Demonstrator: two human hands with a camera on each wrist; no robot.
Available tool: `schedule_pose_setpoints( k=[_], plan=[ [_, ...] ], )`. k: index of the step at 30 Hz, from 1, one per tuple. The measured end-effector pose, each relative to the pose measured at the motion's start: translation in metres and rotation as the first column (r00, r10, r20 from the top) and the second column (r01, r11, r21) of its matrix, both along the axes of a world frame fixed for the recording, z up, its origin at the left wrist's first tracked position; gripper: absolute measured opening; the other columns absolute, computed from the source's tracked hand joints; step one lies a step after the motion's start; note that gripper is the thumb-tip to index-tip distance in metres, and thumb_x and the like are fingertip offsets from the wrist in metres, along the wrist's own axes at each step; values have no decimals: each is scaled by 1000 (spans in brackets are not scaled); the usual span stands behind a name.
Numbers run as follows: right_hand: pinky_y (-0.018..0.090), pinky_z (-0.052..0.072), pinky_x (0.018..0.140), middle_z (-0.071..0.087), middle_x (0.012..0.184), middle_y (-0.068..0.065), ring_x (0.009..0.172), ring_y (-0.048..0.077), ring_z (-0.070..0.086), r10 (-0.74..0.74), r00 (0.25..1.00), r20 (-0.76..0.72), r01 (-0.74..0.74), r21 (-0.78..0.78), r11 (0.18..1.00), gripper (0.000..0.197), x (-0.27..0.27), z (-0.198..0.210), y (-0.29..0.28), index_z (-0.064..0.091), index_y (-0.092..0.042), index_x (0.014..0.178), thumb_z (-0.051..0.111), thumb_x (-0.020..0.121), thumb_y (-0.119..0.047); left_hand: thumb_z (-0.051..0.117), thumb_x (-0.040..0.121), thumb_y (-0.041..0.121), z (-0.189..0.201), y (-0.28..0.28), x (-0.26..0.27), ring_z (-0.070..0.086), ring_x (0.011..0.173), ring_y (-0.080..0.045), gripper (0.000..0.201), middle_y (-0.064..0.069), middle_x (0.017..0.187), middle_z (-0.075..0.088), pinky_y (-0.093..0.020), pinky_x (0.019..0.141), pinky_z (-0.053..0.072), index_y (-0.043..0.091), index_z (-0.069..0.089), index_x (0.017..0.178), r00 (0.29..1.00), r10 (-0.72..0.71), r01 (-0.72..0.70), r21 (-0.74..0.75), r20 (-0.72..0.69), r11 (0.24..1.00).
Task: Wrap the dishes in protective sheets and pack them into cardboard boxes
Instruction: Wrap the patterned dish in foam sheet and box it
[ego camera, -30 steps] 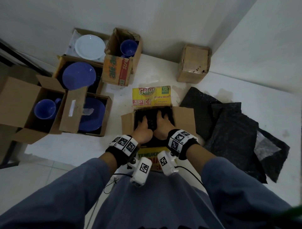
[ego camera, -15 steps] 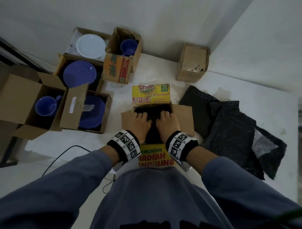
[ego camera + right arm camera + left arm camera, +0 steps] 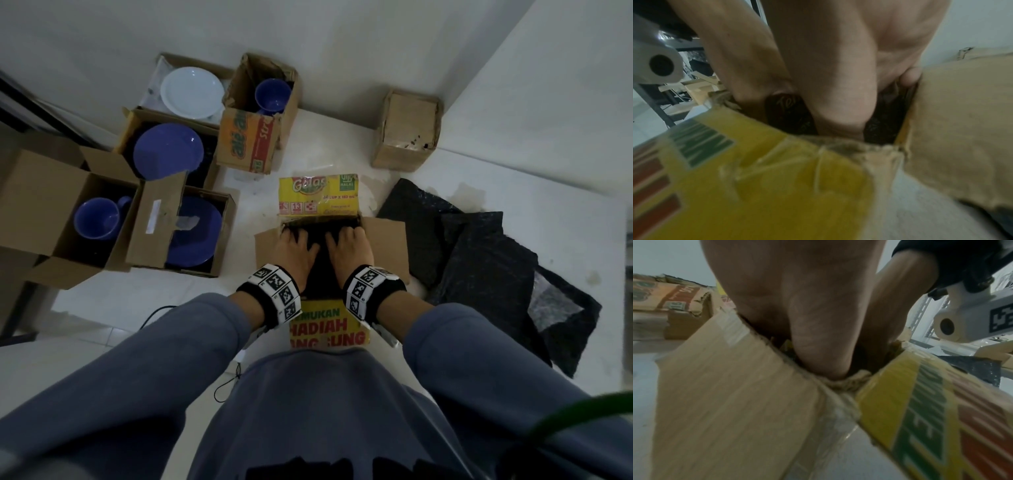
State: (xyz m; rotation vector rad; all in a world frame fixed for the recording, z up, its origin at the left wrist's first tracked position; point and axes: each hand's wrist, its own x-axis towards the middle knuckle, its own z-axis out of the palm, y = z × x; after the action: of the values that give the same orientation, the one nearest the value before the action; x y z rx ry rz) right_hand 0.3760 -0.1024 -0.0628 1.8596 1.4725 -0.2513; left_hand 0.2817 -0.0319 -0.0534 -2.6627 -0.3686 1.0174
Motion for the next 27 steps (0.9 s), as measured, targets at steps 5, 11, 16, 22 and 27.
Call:
schedule_pose_setpoints(
  k=[5, 11, 16, 22, 27],
  plan=[
    [32, 33, 90, 48, 128, 8, 114, 22, 46, 32, 1000, -1, -31, 41, 999, 61, 3, -4, -3, 17, -16, 152, 43, 101, -38, 58, 87, 42, -8, -2, -2, 33, 136, -31, 79, -21, 147, 27, -38, 109, 28, 17, 16, 150, 999, -18, 17, 18, 42, 1000],
    [32, 33, 96, 47, 134, 10, 122, 25, 45, 78, 994, -71, -74, 61, 995, 62, 9, 0, -6, 20, -14, 150, 48, 99, -33, 65, 82, 34, -4, 2, -4, 40, 128, -31, 74, -17, 141, 34, -37, 107, 33, 20, 28, 144, 993, 41, -34, -63, 114, 997],
    [33, 40, 84, 54, 123, 10, 111, 28, 54, 83, 900, -428, 67, 324, 944, 43, 23, 23, -17, 50, -15, 127, 62, 87, -24, 71, 83, 28, 12, 24, -27, 58, 100, -17, 38, 4, 113, 53, -37, 84, 52, 25, 58, 118, 786, 464, -108, -649, 408, 753],
    [41, 45, 84, 53, 113, 7, 104, 30, 52, -185, 777, -602, 579, 567, 586, 38, 53, 36, -56, 61, -18, 112, 69, 76, -28, 74, 80, 28, 1, 24, -82, 54, 84, -10, 24, 3, 98, 50, -29, 76, 45, 24, 57, 97, 241, 863, -243, -833, 444, 497],
    [39, 47, 92, 49, 121, 7, 110, 28, 55, -334, 310, -890, 950, 273, 152, 62, 62, 31, -92, 44, -20, 133, 75, 79, -26, 74, 86, 43, -22, 3, -114, 50, 117, -22, 61, -8, 129, 47, -39, 97, 46, 21, 37, 130, -108, 987, -375, -915, -117, -149]
  ],
)
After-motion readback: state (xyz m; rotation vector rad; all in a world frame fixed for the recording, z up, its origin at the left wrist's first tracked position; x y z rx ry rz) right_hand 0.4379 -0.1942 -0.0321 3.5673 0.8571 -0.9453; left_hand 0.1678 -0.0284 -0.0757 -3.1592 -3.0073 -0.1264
